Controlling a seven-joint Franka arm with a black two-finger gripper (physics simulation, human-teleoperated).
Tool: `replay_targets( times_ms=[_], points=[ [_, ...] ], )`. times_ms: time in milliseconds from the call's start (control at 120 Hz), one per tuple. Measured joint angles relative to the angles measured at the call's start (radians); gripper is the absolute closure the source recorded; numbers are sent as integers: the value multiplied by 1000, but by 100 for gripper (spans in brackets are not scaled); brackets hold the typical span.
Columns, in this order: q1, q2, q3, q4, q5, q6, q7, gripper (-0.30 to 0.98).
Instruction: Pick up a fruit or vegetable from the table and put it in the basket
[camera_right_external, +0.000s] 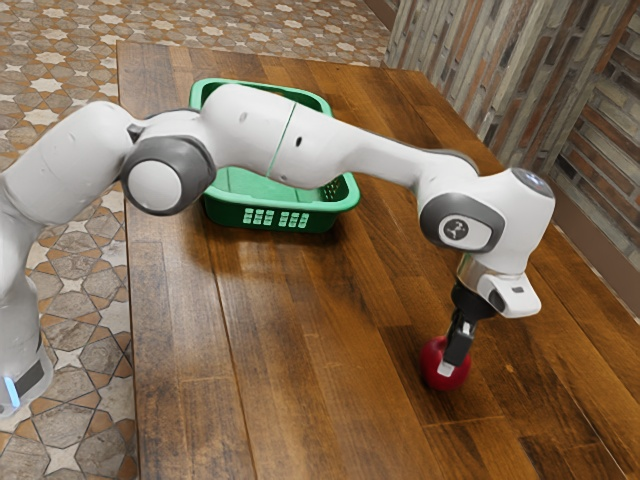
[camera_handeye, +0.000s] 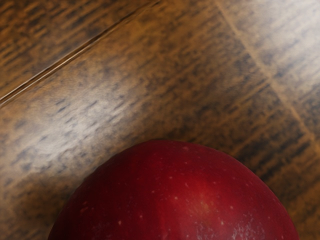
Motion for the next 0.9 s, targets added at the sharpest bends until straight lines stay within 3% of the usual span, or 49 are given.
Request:
replay_targets(
  times_ms=[150, 350, 700, 900],
  points=[
    [0, 5, 0, 0, 0, 4, -1, 0],
    [0, 6, 0, 0, 1, 6, -6, 13],
    [0, -5, -2, 3, 6, 7, -12, 14],
    [1, -114, 8, 10, 11, -11, -14, 16]
  ],
)
